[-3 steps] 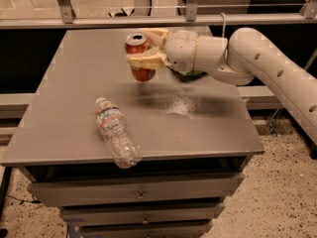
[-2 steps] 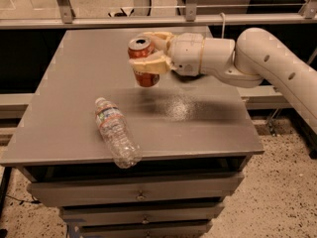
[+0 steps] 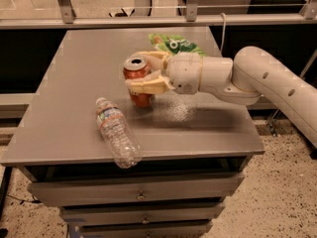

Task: Move coke can near water bottle

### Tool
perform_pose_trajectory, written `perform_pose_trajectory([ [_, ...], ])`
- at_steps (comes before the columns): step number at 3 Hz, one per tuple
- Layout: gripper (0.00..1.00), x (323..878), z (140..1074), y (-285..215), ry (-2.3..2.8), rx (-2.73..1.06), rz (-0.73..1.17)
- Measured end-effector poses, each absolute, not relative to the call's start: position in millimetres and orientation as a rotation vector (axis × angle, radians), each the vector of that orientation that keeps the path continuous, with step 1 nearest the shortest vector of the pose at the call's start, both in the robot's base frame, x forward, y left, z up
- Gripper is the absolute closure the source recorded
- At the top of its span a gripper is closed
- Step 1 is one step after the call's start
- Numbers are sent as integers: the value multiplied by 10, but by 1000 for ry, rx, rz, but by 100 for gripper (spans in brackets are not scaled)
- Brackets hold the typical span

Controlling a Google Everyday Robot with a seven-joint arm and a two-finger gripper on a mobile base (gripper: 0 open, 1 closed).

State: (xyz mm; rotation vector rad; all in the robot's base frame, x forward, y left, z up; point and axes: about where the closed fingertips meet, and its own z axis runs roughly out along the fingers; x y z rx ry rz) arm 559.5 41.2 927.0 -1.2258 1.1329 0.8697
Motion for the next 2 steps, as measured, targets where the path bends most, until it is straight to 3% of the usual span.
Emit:
perform_pose_trajectory([
  [1, 100, 5504, 9206, 422, 1116, -1235, 911],
  [2, 82, 5431, 9154, 423, 1122, -1234, 958],
])
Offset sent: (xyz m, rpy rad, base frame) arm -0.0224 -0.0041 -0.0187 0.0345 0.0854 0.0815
